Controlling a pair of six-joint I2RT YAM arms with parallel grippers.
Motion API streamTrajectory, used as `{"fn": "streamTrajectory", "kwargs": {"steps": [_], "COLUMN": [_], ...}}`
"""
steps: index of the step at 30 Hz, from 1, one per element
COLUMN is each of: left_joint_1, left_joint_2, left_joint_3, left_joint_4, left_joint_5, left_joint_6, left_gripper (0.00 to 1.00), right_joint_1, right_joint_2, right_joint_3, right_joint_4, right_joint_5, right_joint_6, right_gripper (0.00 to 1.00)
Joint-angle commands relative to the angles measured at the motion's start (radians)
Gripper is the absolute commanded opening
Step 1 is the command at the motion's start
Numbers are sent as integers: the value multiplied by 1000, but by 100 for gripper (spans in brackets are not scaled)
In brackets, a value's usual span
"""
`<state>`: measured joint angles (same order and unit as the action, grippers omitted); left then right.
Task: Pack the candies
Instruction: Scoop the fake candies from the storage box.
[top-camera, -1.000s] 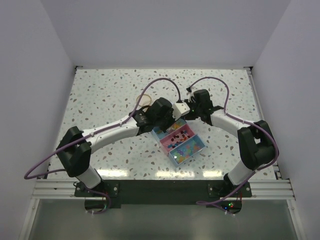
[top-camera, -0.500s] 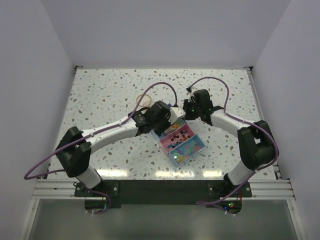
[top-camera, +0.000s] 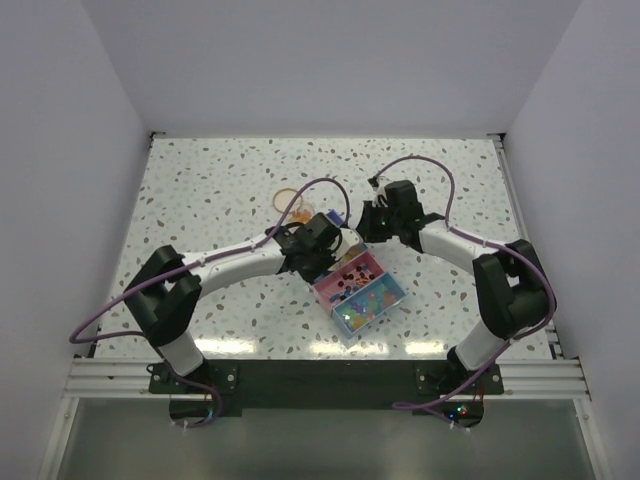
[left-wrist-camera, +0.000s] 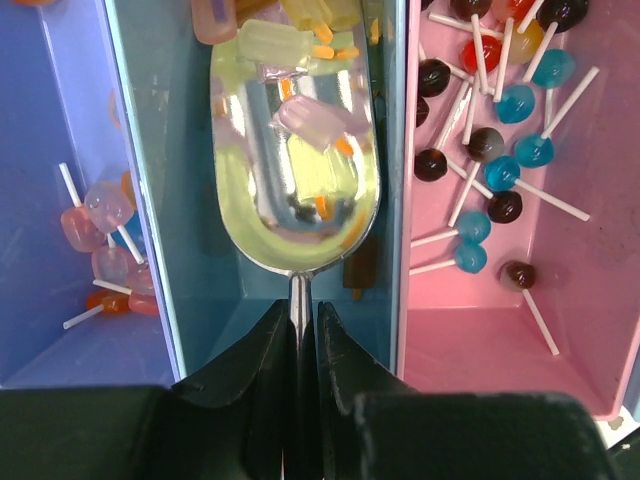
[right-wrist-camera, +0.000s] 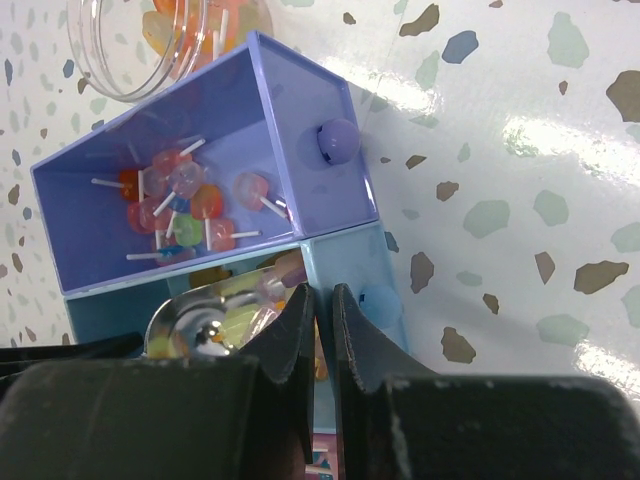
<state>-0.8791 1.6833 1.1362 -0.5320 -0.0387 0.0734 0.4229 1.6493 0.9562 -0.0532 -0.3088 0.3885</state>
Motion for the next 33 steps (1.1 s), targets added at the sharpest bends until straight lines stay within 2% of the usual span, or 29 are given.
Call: {"fn": "streamTrajectory", "kwargs": {"steps": [1, 13, 17, 20, 24, 33], "left_joint_1": [-24, -12, 26, 48, 46, 5], "left_joint_2": [55, 90, 50, 6, -2, -43], "left_joint_3": [-13, -1, 31, 27, 33, 2], "left_joint_4": [-56, 115, 109, 173, 248, 306], "left_joint_5": [157, 217, 235, 272, 333, 306], "left_joint_6": [-21, -102, -153, -178, -181, -135], "left_gripper": [0, 0, 0, 0, 0, 0], "right_joint_1": [48, 48, 48, 48, 48, 48], "right_joint_2": [84, 101, 47, 41, 69, 73], "right_joint_3": [-68, -79, -62, -59, -76, -74], "right_joint_4": [-148, -114, -166, -174, -136, -145], "right_joint_5": [-59, -82, -29, -21, -53, -52], "right_joint_6": [66, 76, 44, 27, 58, 58], "right_gripper": [0, 0, 0, 0, 0, 0]}}
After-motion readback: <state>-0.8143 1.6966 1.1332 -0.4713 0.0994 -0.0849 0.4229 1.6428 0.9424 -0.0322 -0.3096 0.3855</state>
